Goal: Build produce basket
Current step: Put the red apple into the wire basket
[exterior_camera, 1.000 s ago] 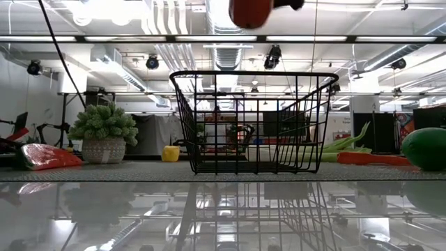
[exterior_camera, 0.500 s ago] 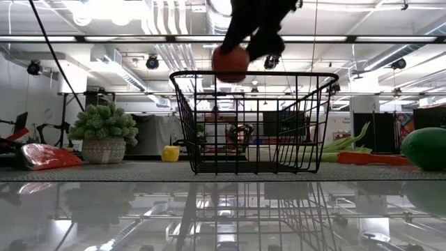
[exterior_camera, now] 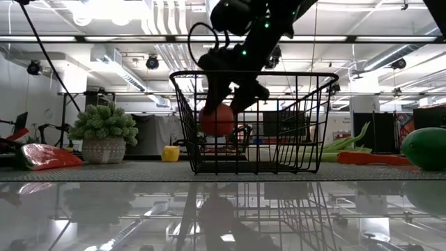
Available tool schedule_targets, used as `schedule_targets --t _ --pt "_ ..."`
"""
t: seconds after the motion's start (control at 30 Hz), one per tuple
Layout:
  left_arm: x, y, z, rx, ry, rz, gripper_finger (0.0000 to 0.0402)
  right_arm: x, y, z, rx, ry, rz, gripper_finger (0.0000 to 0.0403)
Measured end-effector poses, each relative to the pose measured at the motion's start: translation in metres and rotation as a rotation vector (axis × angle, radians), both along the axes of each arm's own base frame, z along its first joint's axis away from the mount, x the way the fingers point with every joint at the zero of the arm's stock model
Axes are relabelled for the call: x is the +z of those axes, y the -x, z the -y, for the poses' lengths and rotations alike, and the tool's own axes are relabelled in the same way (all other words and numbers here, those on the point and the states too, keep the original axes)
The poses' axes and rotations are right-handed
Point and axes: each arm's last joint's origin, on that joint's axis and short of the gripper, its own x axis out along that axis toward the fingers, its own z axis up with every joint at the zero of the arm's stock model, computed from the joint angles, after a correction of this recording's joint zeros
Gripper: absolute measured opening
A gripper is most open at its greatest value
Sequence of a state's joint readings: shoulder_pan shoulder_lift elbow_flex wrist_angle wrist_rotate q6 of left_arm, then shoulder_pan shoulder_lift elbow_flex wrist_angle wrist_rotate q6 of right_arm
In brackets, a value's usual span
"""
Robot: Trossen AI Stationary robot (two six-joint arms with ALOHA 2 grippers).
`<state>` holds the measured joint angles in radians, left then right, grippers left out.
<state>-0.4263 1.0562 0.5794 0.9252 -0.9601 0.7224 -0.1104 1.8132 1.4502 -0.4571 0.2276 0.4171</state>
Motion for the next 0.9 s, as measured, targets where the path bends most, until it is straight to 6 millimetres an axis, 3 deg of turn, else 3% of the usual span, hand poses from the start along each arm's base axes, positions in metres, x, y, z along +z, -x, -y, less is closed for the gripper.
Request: schedule_targets --t 0.2,0.67,0.9 --pt "0.0 0.009 -0.004 -0.002 0.015 0.022 0.0355 -0.01 -0.003 0.001 -0.056 0.003 -0.007 0.0306" --pt "-0.001 0.007 -0.003 -0.01 0.031 0.029 0.0355 -0.032 -0.011 0.003 -0.08 0.016 -0.034 0.0307" --pt "-0.001 0.007 -0.003 -0.016 0.032 0.032 0.0355 -0.044 -0.014 0.003 -0.082 0.014 -0.053 0.0343"
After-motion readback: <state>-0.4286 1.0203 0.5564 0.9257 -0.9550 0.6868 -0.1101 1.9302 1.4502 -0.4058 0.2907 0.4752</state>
